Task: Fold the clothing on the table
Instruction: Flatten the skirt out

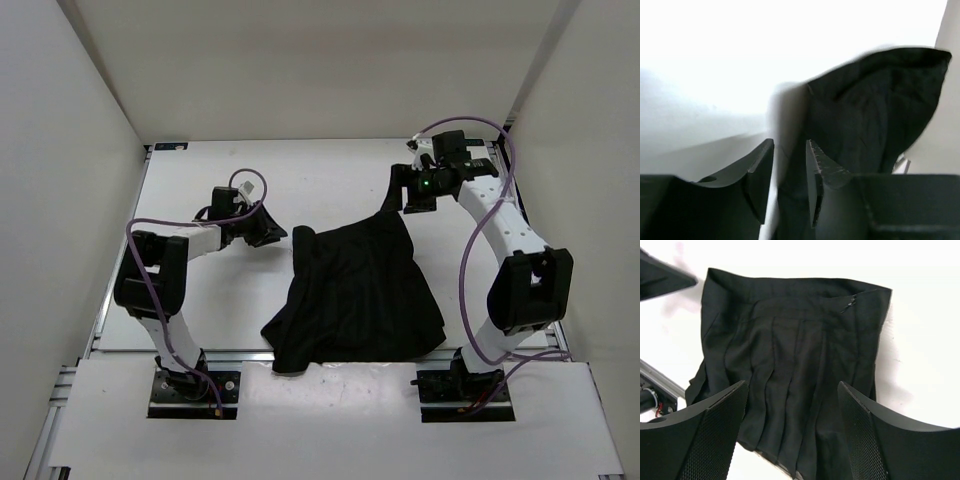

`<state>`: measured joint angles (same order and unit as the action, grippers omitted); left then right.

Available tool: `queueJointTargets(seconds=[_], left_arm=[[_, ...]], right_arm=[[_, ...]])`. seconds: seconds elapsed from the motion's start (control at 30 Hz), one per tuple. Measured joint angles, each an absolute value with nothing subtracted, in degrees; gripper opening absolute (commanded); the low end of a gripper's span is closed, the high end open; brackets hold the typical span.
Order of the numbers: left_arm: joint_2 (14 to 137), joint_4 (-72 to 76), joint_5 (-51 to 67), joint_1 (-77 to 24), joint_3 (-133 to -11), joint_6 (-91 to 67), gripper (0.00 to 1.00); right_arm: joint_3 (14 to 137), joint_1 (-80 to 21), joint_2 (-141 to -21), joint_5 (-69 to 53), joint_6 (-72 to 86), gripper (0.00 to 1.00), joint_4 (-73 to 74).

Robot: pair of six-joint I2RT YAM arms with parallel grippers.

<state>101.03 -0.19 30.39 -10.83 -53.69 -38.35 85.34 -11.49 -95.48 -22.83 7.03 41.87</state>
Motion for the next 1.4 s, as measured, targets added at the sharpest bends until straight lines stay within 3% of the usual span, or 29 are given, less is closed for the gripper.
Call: queueJointTargets(seconds=[0.17, 0.63, 1.1, 1.4], left_arm=[[104.4, 10.2, 30.5, -9.8, -51.8, -40.4, 0.51], [115.1, 32.5, 37.8, -12.4, -50.8, -55.1, 0.5], [108.5, 36.7, 38.3, -3.9, -45.4, -58.9, 0.51], [107.9, 36.6, 39.2, -8.8, -45.1, -58.3, 0.51]], right_arm=[[83.5, -11.7, -92.4, -22.8, 7.0, 0.77, 42.5], [80.7, -9.8, -89.3, -21.7, 7.1, 0.77, 46.1], [80.8, -9.8, -89.6, -20.9, 7.0, 0.76, 47.2], [81.7, -10.3, -91.1, -20.9, 7.0, 0.76, 47.9]])
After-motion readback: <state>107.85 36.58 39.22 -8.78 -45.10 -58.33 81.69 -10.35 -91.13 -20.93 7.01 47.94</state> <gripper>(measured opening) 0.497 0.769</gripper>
